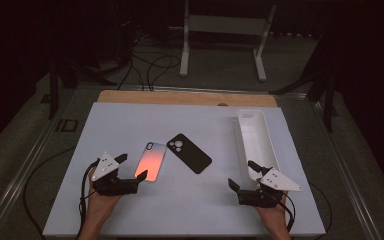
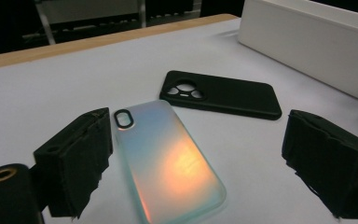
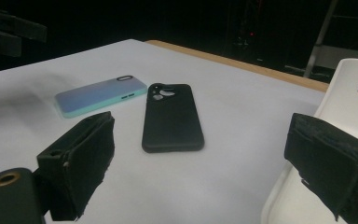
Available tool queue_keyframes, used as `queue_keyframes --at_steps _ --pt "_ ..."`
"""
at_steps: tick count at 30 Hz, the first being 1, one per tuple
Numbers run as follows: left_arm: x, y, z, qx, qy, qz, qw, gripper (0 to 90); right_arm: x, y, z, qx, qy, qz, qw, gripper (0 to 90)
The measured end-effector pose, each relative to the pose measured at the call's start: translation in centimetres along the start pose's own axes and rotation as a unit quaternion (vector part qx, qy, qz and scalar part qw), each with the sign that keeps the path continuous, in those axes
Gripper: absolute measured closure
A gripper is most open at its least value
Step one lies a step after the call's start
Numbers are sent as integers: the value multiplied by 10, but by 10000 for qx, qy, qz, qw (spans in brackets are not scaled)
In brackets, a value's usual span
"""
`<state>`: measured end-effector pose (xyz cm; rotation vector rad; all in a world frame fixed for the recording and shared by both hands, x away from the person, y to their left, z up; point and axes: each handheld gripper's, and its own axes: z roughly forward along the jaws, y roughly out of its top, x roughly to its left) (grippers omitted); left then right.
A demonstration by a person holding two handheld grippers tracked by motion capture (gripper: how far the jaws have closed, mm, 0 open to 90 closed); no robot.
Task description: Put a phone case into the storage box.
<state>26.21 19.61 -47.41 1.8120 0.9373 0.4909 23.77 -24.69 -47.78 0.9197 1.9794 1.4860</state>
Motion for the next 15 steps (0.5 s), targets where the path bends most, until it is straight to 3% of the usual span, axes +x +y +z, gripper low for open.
queue_keyframes --at_steps 10,13,15 --pt "-3 9 15 18 140 -10 9999 190 1 -1 0 -5 -1 55 10000 81" --pt "-4 10 19 2 90 -40 10000 274 1 -1 0 4 11 41 10000 81" --pt "-5 11 22 -1 -62 -37 10000 361 1 -1 0 11 7 33 10000 81"
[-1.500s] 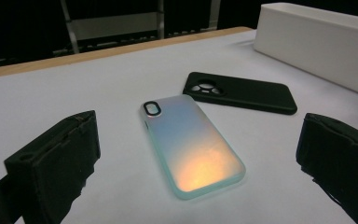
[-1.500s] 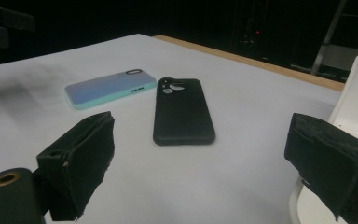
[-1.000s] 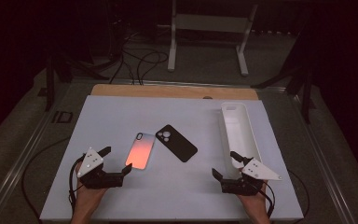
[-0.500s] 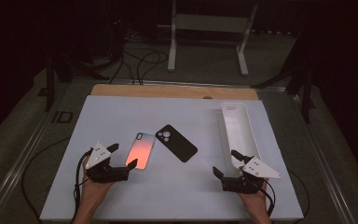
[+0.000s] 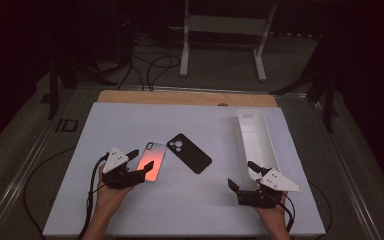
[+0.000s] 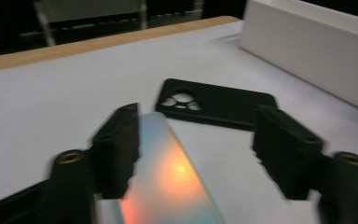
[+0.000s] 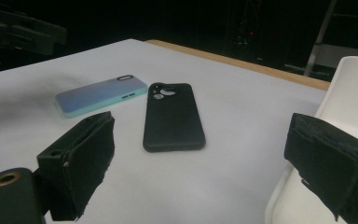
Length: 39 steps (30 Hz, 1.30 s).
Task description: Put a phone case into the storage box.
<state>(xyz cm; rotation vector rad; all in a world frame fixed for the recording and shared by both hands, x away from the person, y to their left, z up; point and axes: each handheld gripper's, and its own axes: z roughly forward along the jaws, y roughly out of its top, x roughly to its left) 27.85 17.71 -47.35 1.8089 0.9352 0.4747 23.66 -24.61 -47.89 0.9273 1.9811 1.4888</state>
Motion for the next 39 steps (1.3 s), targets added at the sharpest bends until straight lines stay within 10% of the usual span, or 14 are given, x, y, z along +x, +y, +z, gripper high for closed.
queue_keyframes --at_steps 16,29,39 --pt "-12 -11 37 754 -244 1 9969 894 0 0 -1 -14 -22 27 10000 81" --pt "-24 -33 57 1641 -149 225 9861 900 0 0 -1 -21 -20 29 10000 82" --pt "-6 -36 42 1718 620 -25 9832 900 -2 -1 -2 -11 -47 12 10000 81"
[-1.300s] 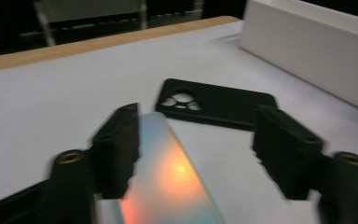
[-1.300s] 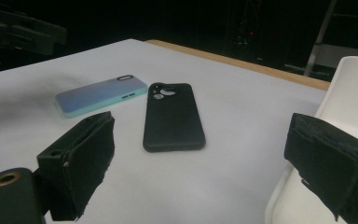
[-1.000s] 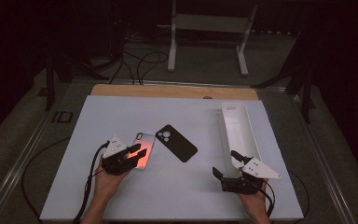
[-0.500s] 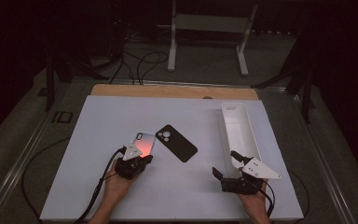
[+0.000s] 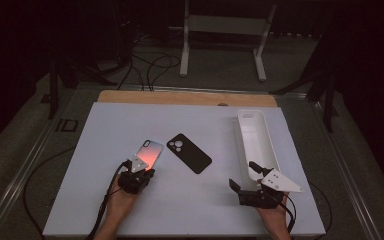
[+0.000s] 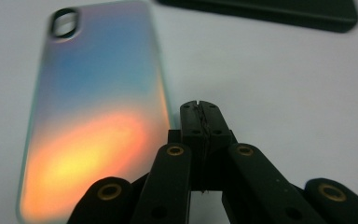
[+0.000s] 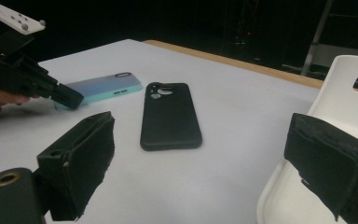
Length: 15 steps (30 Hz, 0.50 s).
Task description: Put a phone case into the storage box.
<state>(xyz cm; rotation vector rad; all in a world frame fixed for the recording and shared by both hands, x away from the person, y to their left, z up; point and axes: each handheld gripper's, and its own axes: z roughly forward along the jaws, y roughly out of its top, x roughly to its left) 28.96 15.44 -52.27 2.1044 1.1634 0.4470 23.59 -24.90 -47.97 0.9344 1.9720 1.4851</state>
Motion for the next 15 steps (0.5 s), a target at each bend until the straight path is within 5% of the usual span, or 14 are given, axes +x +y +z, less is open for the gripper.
queue_keyframes --at_steps 6,10,12,13,15 --pt "5 -2 0 23 40 -81 10000 900 1 0 2 16 14 -3 10000 82" --pt "4 0 -5 -248 -51 -108 9996 897 1 0 2 22 20 1 10000 82" --pt "9 2 -20 -724 -135 -186 9971 883 0 0 1 28 30 -24 10000 81" --pt "9 2 -20 -724 -135 -186 9971 874 0 0 1 28 30 -24 10000 81" --pt "17 0 -42 -1292 -240 -179 9912 835 -1 1 2 33 41 -43 10000 82"
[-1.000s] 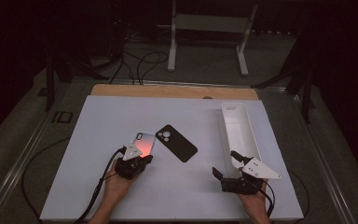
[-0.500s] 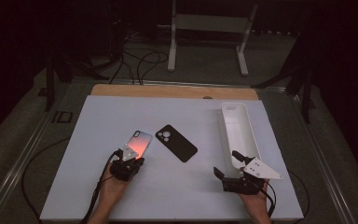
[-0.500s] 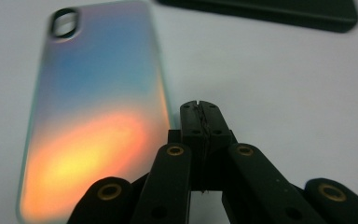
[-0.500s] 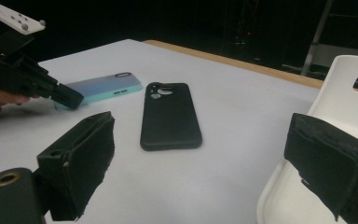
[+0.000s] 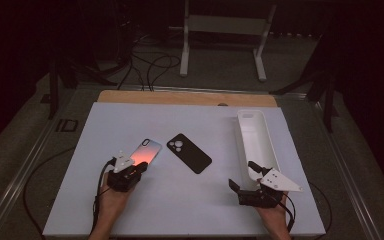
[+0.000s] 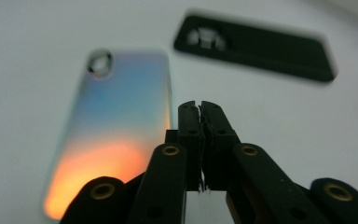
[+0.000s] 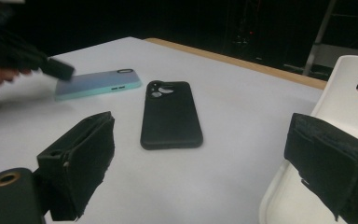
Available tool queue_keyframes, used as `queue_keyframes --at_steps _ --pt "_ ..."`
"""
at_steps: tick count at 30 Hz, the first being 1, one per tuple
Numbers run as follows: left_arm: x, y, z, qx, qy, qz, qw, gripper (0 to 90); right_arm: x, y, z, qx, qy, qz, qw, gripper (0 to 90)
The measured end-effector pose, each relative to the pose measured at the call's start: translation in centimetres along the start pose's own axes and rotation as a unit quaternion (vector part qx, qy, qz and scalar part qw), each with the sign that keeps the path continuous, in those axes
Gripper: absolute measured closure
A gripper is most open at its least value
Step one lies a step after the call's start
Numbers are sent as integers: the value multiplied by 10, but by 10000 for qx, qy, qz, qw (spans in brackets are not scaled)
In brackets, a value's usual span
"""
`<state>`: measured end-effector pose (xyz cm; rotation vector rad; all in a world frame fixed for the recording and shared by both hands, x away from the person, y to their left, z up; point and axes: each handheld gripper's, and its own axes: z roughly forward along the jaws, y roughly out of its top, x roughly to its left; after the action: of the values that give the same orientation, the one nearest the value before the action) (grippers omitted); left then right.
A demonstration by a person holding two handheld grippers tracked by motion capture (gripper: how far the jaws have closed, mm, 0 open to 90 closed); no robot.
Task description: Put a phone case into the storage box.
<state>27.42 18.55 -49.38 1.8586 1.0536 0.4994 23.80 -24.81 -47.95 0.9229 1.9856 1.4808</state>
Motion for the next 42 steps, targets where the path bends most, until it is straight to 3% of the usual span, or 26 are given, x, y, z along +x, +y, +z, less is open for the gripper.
queue_keyframes --at_steps 1,4,5,7,9,10,11,15,16,17,23,30,35,37,38,42 --pt "0 0 0 0 0 0 10000 801 -1 0 0 5 15 -18 10000 81" --pt "5 -1 -22 -459 -25 67 9989 701 0 1 1 3 37 -19 10000 81" --pt "8 -2 -36 -687 16 98 9976 549 0 3 1 34 67 -83 9999 82" --pt "10 -3 -43 -811 -22 69 9967 438 -1 4 1 55 71 -160 9998 82" --pt "10 -5 -53 -946 103 160 9953 330 -2 5 1 34 47 -164 9998 81" --pt "10 -6 -58 -1001 165 212 9946 330 -2 5 1 34 47 -164 9998 81" --pt "11 -8 -63 -914 122 174 9956 186 -3 6 0 36 24 -171 9998 82" --pt "10 -13 -65 -797 194 186 9965 39 -4 4 -1 38 37 -192 9998 81" --pt "10 -13 -65 -735 219 166 9969 39 -4 4 -1 38 37 -192 9998 81" --pt "11 -14 -64 -698 23 164 9974 0 -2 2 -2 39 25 -208 9998 81" --pt "10 -15 -63 -679 192 195 9973 0 2 0 -3 75 20 -256 9996 82" --pt "11 -15 -60 -489 339 276 9979 0 1 -1 -4 67 -12 -230 9997 82" --pt "12 -8 -52 -170 372 261 9988 0 0 -1 -4 71 -30 -208 9998 82" --pt "16 1 -46 102 375 88 9992 0 0 0 -4 73 -38 -198 9998 82" --pt "16 1 -46 102 375 88 9992 0 0 0 -4 70 -47 -197 9998 82" --pt "22 10 -31 476 433 -69 9979 0 -1 0 -4 62 -62 -175 9998 82"
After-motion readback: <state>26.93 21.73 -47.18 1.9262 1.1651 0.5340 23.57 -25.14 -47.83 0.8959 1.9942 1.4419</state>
